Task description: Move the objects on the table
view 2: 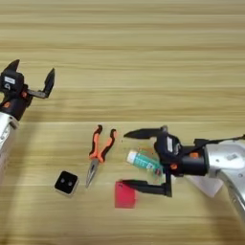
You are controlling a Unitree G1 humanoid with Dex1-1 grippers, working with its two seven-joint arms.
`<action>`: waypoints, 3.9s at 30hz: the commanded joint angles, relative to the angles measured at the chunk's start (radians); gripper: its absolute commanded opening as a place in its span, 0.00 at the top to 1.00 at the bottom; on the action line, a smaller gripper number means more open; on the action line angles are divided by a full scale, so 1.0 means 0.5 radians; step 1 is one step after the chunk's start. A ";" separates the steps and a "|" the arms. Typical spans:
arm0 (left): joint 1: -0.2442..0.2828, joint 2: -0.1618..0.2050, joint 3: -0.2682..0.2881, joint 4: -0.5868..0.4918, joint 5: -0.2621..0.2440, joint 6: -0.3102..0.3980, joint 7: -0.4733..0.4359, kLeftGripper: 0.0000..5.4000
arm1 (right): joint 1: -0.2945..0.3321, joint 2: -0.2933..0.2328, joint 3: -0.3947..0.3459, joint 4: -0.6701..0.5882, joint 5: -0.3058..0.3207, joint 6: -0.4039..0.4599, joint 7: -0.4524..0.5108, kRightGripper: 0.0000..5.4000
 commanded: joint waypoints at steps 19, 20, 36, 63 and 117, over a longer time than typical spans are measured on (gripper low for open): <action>-0.065 0.019 0.009 0.088 0.039 -0.071 0.011 0.00 | 0.325 -0.072 -0.235 0.307 -0.331 -0.288 -0.198 0.00; -0.064 0.017 0.010 0.089 0.039 -0.073 0.012 0.00 | 0.321 -0.073 -0.232 0.330 -0.350 -0.299 -0.202 0.00; -0.060 0.018 0.018 0.092 0.044 -0.081 0.007 0.00 | 0.313 -0.074 -0.086 0.542 -0.519 -0.370 -0.176 0.17; -0.070 0.017 0.017 0.109 0.042 -0.090 0.002 0.00 | 0.270 -0.072 -0.025 0.750 -0.558 -0.443 -0.188 0.68; 0.146 0.228 -0.128 -0.516 -0.484 0.163 -0.876 0.00 | -0.435 -0.072 0.190 0.447 -0.273 -0.046 0.199 0.68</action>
